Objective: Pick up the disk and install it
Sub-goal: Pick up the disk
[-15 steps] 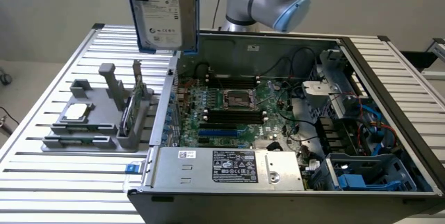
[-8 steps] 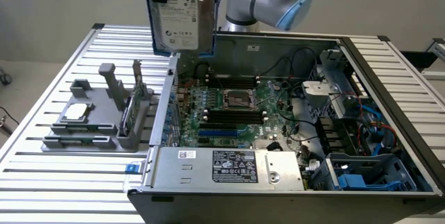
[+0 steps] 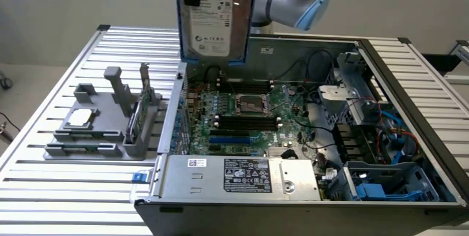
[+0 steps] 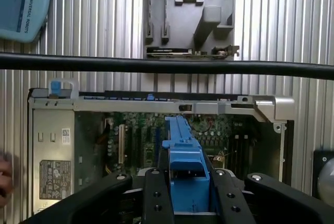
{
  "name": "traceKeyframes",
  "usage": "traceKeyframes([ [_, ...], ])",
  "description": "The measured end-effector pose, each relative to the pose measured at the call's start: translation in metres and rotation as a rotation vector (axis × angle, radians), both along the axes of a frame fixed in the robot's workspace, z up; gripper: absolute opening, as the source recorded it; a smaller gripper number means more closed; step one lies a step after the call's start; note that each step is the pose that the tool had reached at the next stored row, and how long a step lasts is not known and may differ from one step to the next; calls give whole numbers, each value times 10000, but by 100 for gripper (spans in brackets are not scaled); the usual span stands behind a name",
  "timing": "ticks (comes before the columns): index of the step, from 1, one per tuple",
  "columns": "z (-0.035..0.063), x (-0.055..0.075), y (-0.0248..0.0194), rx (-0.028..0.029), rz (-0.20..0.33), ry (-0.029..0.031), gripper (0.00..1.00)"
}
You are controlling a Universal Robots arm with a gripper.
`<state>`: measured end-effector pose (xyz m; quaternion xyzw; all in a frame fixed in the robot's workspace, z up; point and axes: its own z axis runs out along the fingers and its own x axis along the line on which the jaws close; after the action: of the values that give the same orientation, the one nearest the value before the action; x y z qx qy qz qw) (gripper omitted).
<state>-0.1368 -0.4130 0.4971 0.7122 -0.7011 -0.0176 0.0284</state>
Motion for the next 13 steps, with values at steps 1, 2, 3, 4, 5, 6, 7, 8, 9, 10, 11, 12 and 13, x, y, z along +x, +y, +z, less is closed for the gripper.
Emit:
traceKeyframes([
  [1,3,45,-9,-24,1,8,33],
  [2,4,91,-17,-59,0,13,33],
  [3,6,136,-24,-96,0,19,33],
  [4,8,180,-32,-124,2,23,33],
  [5,10,224,-41,-151,0,28,33],
  [6,13,273,-52,-179,0,35,33],
  [7,15,318,-64,-204,1,42,33],
  [8,18,363,-77,-225,0,48,33],
  [9,21,407,-90,-238,0,55,33],
  [10,25,453,-106,-245,1,62,33],
  [11,30,497,-123,-247,0,69,33],
  [12,35,543,-142,-249,1,78,33],
  [13,38,590,-164,-249,1,86,33],
])
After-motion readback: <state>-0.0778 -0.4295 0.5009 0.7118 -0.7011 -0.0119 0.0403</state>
